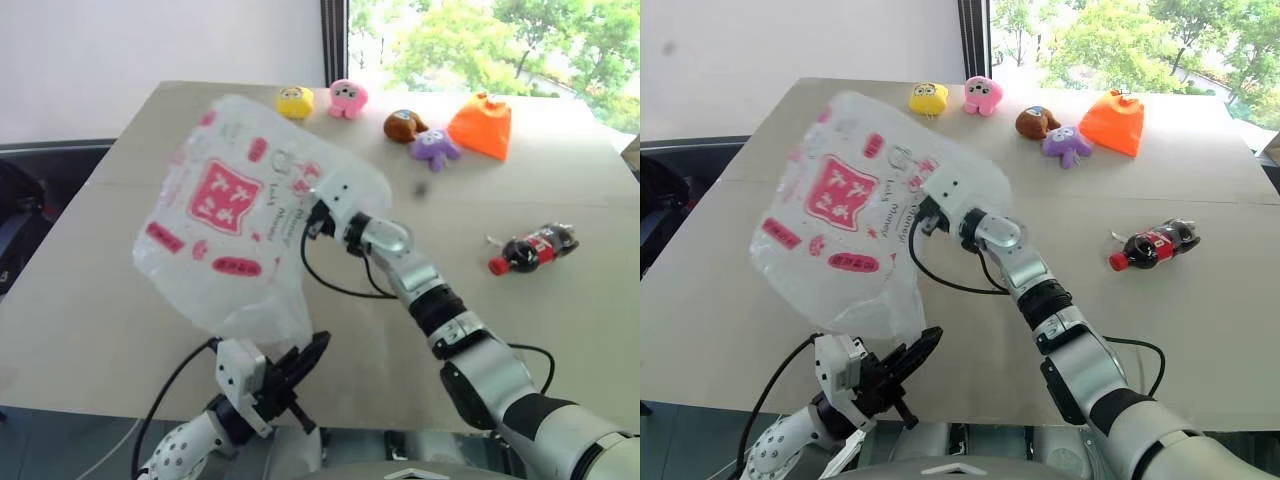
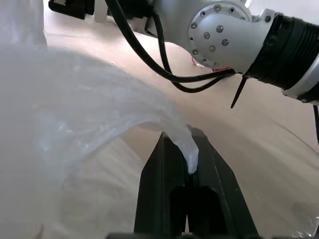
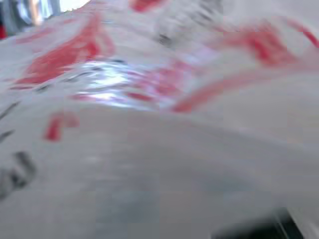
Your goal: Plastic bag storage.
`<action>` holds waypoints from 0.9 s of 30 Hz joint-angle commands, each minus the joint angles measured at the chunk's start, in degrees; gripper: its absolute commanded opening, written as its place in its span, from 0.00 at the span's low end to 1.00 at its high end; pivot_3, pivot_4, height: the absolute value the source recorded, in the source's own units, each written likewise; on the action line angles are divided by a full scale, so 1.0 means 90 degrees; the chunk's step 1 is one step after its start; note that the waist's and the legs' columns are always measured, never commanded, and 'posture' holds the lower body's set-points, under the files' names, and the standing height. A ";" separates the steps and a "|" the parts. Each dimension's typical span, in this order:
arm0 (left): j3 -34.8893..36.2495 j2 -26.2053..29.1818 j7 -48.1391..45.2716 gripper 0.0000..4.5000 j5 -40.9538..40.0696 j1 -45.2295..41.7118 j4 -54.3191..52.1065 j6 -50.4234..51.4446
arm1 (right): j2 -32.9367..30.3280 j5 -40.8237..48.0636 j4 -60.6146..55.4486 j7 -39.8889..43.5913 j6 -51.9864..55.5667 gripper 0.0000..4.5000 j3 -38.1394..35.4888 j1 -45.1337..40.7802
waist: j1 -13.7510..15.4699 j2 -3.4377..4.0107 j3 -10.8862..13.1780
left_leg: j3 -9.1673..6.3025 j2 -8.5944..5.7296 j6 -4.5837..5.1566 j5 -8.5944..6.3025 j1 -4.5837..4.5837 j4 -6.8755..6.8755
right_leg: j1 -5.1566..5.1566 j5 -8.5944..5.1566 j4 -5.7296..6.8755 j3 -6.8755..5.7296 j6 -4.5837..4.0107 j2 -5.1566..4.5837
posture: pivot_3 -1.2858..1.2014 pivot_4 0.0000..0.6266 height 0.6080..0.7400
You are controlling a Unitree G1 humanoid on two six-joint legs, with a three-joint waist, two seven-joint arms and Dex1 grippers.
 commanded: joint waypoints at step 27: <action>0.0340 0.0470 -0.1731 0.00 -0.0523 -0.2918 0.1829 0.0049 | -0.1975 0.1132 -0.6544 0.0028 0.4618 0.17 -0.0201 0.3486 | -0.0138 0.0014 -0.0001 | 0.0027 0.0002 -0.0014 0.0008 0.0018 0.0008 | -0.0034 -0.0002 0.0070 0.0060 0.0001 0.0028 | 0.52 0.24 1.00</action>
